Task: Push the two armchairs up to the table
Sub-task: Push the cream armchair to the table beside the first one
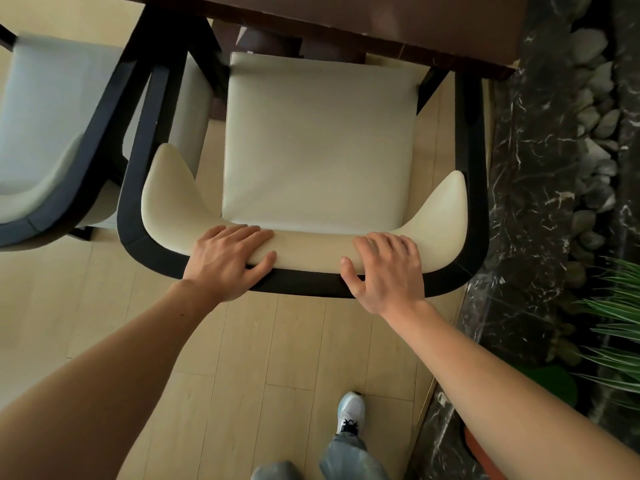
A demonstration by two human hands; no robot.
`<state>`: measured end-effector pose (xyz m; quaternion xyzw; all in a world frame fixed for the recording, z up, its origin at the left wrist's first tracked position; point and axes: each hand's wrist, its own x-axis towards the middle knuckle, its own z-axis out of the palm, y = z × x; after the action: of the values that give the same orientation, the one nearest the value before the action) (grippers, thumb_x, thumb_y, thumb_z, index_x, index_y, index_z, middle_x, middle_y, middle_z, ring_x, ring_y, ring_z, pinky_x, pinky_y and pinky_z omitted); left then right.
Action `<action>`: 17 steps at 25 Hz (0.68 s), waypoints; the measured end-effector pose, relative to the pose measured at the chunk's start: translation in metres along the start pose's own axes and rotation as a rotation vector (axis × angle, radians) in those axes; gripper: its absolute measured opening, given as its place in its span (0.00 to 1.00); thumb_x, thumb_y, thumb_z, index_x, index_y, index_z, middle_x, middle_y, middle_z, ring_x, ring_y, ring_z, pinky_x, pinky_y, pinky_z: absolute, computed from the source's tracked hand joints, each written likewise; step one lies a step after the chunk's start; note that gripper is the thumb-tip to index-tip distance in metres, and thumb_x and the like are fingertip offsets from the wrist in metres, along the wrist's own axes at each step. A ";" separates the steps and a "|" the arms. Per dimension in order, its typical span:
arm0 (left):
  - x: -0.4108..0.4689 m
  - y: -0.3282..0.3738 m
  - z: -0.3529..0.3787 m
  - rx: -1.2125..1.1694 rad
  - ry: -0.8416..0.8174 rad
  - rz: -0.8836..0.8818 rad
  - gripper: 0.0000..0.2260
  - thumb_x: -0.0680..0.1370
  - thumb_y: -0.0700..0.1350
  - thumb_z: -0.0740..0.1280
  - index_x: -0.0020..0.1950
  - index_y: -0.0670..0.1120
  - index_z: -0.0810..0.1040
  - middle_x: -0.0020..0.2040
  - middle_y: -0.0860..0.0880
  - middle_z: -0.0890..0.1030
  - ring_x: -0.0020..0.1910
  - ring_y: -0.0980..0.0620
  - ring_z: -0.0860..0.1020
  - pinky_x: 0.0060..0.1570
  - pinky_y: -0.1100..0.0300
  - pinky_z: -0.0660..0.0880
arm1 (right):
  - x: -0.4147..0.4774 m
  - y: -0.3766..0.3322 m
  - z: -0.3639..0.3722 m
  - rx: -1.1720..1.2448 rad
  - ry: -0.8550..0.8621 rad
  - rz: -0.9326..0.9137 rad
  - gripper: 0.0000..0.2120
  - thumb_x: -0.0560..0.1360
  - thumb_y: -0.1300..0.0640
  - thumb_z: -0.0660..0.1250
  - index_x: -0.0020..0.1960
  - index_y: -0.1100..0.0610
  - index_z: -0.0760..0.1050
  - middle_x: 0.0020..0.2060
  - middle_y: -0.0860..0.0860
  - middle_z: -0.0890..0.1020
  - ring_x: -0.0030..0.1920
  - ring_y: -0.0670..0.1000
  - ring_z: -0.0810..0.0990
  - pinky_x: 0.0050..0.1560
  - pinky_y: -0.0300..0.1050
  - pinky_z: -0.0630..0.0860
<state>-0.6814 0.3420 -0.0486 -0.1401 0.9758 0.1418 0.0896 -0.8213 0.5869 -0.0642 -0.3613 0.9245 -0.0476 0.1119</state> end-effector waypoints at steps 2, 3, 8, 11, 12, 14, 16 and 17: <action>0.007 -0.002 -0.001 0.001 0.003 0.000 0.25 0.80 0.60 0.53 0.65 0.48 0.79 0.61 0.49 0.82 0.62 0.47 0.78 0.62 0.49 0.70 | 0.006 0.000 0.000 0.001 0.007 0.004 0.25 0.78 0.39 0.51 0.52 0.56 0.78 0.48 0.53 0.82 0.52 0.59 0.78 0.60 0.58 0.70; 0.007 -0.003 -0.001 -0.001 -0.007 0.000 0.25 0.80 0.60 0.53 0.64 0.48 0.79 0.61 0.49 0.82 0.62 0.47 0.78 0.62 0.49 0.69 | 0.006 0.000 -0.001 0.008 -0.004 0.001 0.25 0.78 0.39 0.51 0.52 0.56 0.77 0.47 0.53 0.82 0.51 0.59 0.78 0.60 0.58 0.70; 0.006 -0.002 -0.001 -0.002 -0.019 -0.017 0.25 0.80 0.61 0.52 0.65 0.48 0.79 0.62 0.49 0.81 0.63 0.47 0.77 0.63 0.49 0.68 | 0.005 0.000 0.000 -0.002 0.000 0.003 0.24 0.78 0.39 0.51 0.53 0.56 0.77 0.49 0.54 0.82 0.53 0.59 0.78 0.60 0.58 0.70; 0.008 -0.003 -0.002 -0.012 -0.040 -0.017 0.26 0.80 0.61 0.52 0.66 0.48 0.79 0.63 0.49 0.81 0.64 0.47 0.76 0.63 0.48 0.68 | 0.006 -0.001 -0.002 -0.006 -0.027 0.004 0.25 0.78 0.39 0.51 0.54 0.56 0.77 0.52 0.54 0.82 0.54 0.59 0.78 0.61 0.58 0.70; 0.007 -0.003 -0.002 -0.014 -0.050 -0.018 0.26 0.80 0.61 0.52 0.66 0.48 0.78 0.63 0.49 0.81 0.65 0.47 0.76 0.64 0.48 0.68 | 0.006 -0.001 -0.003 -0.005 -0.038 0.006 0.25 0.78 0.39 0.51 0.55 0.56 0.77 0.52 0.54 0.82 0.55 0.59 0.78 0.61 0.58 0.70; 0.007 -0.002 -0.003 -0.010 -0.047 -0.026 0.27 0.80 0.62 0.51 0.67 0.49 0.78 0.64 0.48 0.80 0.66 0.47 0.76 0.65 0.47 0.67 | 0.006 -0.001 -0.004 -0.018 -0.039 0.012 0.25 0.78 0.39 0.51 0.55 0.56 0.77 0.52 0.54 0.82 0.55 0.58 0.77 0.62 0.58 0.69; 0.008 -0.003 -0.003 -0.013 -0.047 -0.024 0.26 0.80 0.62 0.52 0.67 0.49 0.78 0.64 0.49 0.80 0.65 0.47 0.76 0.65 0.47 0.67 | 0.007 -0.001 -0.005 -0.014 -0.051 0.011 0.25 0.79 0.39 0.50 0.55 0.55 0.77 0.52 0.54 0.82 0.55 0.58 0.77 0.62 0.58 0.69; 0.008 -0.003 -0.003 -0.017 -0.051 -0.022 0.26 0.80 0.61 0.52 0.66 0.49 0.78 0.63 0.49 0.81 0.65 0.47 0.76 0.64 0.47 0.68 | 0.007 -0.001 -0.004 -0.012 -0.058 0.011 0.25 0.79 0.39 0.50 0.56 0.55 0.77 0.53 0.54 0.82 0.56 0.58 0.77 0.62 0.58 0.69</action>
<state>-0.6889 0.3367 -0.0486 -0.1480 0.9704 0.1526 0.1147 -0.8270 0.5819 -0.0610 -0.3582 0.9230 -0.0311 0.1370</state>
